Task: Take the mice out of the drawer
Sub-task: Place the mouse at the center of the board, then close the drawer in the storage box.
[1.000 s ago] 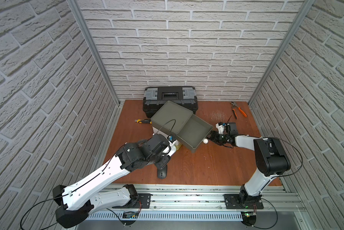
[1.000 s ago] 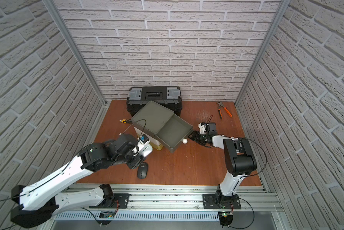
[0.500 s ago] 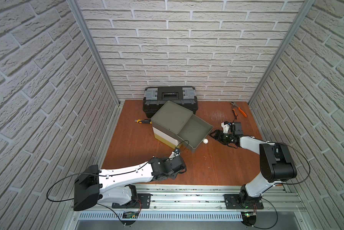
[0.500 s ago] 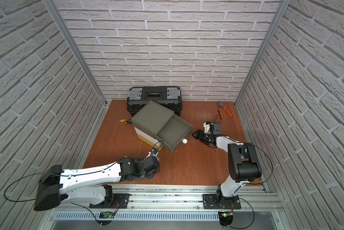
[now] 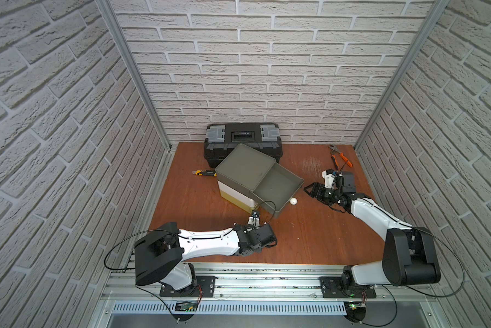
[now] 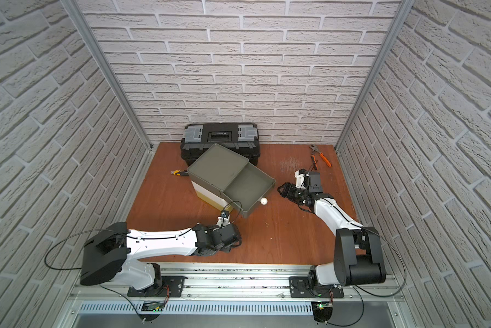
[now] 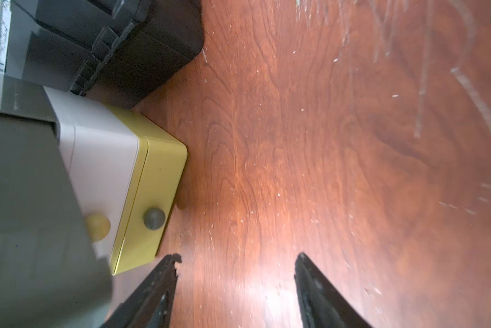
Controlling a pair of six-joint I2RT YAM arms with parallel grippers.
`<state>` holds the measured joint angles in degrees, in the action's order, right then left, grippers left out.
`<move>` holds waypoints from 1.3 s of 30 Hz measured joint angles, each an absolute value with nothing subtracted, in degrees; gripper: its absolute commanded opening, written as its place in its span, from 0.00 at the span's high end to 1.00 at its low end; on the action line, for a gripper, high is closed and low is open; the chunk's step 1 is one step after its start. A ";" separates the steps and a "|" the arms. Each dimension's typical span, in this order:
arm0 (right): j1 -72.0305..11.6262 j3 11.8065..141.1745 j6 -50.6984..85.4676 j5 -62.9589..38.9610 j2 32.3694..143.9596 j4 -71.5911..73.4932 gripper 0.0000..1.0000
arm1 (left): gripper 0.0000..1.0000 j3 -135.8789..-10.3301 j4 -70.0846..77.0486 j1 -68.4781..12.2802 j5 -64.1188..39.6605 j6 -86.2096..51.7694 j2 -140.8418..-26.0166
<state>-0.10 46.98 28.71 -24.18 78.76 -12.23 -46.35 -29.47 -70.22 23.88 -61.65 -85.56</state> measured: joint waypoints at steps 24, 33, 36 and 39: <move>-11.14 57.14 26.35 -25.54 81.93 -17.12 0.31 | 0.11 -44.07 -33.78 -74.43 21.34 -73.14 -87.44; -13.78 60.10 26.63 -25.58 86.00 -15.73 0.31 | 0.02 -58.41 -44.99 -74.76 21.91 -60.45 -79.70; -14.11 61.56 26.89 -25.69 87.70 -14.90 0.31 | 0.02 -66.65 -48.88 -72.44 21.10 -53.47 -74.48; -14.48 63.35 27.40 -25.85 89.80 -14.28 0.31 | 0.02 -72.51 -53.08 -65.67 20.49 -47.31 -69.21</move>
